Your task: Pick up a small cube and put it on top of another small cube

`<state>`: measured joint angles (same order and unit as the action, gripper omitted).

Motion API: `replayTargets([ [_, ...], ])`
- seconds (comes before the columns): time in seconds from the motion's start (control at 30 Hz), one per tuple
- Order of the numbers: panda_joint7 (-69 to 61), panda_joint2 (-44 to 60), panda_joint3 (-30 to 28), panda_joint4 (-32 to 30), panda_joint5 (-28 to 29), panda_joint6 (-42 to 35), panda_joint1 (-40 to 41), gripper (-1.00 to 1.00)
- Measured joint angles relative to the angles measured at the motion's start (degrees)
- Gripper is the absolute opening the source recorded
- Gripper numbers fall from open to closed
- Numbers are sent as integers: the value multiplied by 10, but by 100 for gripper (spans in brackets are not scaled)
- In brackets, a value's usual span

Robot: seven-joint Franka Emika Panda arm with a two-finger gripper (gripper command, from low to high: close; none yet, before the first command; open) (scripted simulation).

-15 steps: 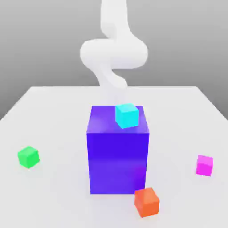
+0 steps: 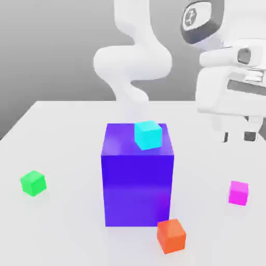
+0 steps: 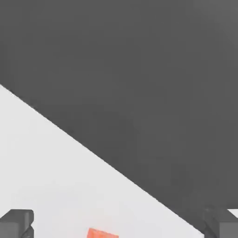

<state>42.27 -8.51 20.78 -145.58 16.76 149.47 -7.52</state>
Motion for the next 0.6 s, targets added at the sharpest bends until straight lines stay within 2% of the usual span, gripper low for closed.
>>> replayTargets([
  [0.13, -28, 78, 29, -33, 10, 44, -50, 0],
  [0.33, -96, 174, 73, -75, -22, 114, -91, 0],
  [0.43, -67, 213, 45, -68, 19, 142, -116, 0],
  [0.6, -7, 279, -39, -50, 99, 188, -183, 0],
])
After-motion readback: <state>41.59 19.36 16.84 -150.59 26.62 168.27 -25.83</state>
